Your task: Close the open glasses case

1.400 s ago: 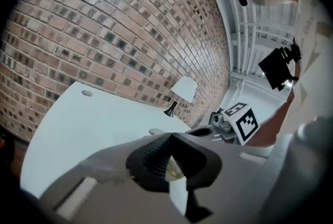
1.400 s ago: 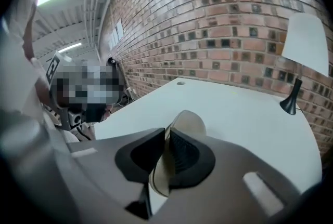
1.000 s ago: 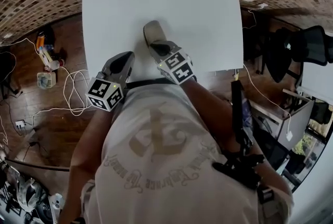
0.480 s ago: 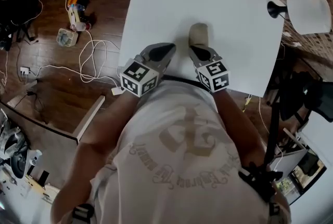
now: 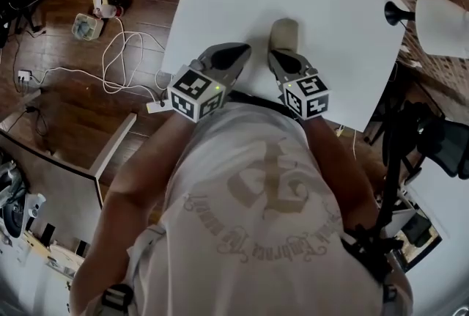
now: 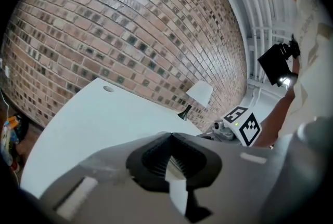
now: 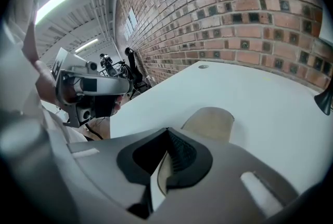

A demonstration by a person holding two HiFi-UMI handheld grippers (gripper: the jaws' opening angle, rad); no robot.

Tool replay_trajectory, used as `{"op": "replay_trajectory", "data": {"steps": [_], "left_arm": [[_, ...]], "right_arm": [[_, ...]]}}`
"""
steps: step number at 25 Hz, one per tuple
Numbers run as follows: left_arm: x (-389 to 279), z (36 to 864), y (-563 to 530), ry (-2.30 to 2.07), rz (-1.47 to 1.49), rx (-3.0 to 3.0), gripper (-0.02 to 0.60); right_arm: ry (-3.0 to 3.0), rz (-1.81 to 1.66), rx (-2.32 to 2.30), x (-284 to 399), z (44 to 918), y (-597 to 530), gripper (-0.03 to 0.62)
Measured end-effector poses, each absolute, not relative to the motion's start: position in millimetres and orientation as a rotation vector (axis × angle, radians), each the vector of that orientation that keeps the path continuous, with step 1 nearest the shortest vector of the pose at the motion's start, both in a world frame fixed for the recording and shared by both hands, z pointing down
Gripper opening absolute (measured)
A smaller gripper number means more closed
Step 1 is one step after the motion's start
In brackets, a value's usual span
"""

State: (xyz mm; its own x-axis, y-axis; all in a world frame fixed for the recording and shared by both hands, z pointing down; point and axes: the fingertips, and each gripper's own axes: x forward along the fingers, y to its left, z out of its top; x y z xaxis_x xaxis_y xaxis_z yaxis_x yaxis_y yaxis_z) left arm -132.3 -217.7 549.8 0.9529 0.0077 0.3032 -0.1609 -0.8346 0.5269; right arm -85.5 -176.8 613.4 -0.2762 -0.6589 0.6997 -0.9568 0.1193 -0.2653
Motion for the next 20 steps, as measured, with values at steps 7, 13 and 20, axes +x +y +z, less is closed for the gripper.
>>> {"op": "replay_trajectory", "data": {"steps": [7, 13, 20], "left_arm": [[-125.1, 541.3, -210.2, -0.163, 0.409, 2.558, 0.005], [-122.4, 527.1, -195.5, -0.277, 0.439, 2.568, 0.006], [-129.4, 517.4, -157.5, -0.394, 0.484, 2.546, 0.005]], "right_arm": [[-2.033, 1.020, 1.555, -81.2, 615.8, -171.2, 0.008], [-2.129, 1.156, 1.563, -85.2, 609.4, -173.3, 0.008], [-2.287, 1.181, 1.483, -91.5, 595.6, -168.7, 0.008]]}}
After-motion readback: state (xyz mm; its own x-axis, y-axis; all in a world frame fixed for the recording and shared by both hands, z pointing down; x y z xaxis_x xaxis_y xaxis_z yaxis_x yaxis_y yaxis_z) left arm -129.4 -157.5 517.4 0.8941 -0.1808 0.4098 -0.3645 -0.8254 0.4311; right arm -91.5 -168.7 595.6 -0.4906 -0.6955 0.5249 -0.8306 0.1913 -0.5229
